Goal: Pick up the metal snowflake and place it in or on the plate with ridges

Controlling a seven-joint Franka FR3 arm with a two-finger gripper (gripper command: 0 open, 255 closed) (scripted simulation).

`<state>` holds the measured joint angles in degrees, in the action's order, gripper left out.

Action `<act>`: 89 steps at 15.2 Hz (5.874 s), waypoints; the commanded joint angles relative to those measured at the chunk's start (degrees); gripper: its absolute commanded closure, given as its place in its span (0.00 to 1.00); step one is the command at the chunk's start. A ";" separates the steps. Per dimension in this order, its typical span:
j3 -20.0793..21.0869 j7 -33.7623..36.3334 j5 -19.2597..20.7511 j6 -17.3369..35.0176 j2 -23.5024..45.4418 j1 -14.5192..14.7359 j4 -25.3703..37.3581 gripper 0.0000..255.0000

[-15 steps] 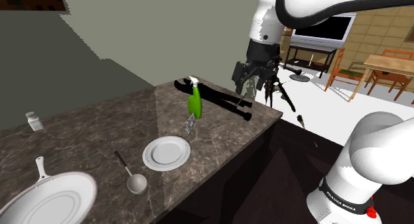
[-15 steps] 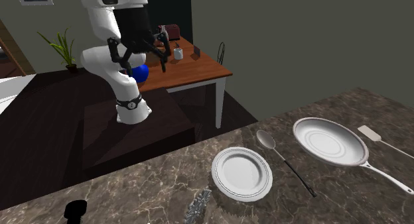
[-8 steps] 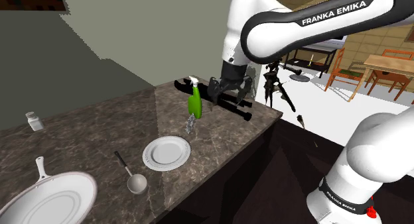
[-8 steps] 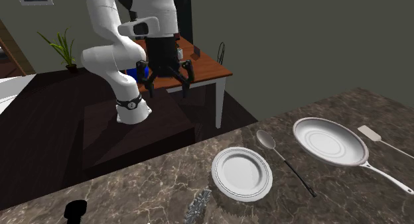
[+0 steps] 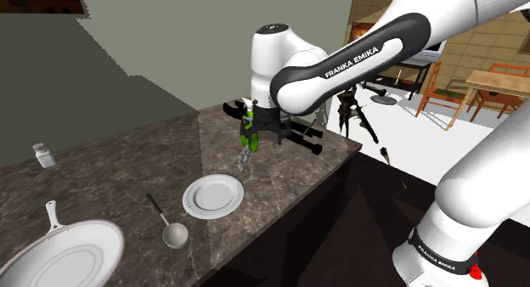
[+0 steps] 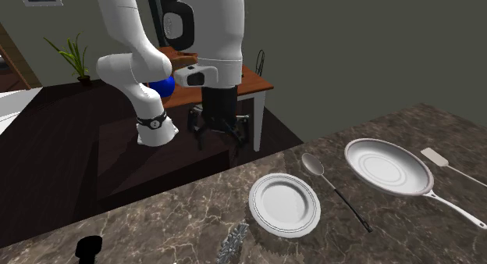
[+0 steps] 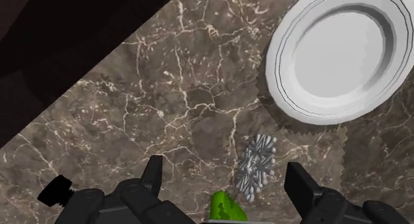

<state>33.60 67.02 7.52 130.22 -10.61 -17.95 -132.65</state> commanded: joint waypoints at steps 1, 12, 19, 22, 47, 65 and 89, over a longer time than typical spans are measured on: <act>2.42 8.76 6.34 1.09 5.82 -1.96 3.06 0.00; -3.24 41.80 32.75 -5.19 33.80 3.94 24.64 0.00; -5.26 43.59 36.05 -1.83 37.56 4.17 24.51 0.00; -5.26 43.59 36.05 -1.83 37.56 4.17 24.51 0.00; -3.15 39.32 31.56 -6.15 32.88 2.78 25.65 1.00; 1.93 47.60 29.13 -19.44 33.65 13.51 34.56 1.00; -0.02 56.66 35.11 -14.63 42.39 19.05 34.19 1.00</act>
<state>33.62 123.63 42.56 115.48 31.71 1.09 -98.42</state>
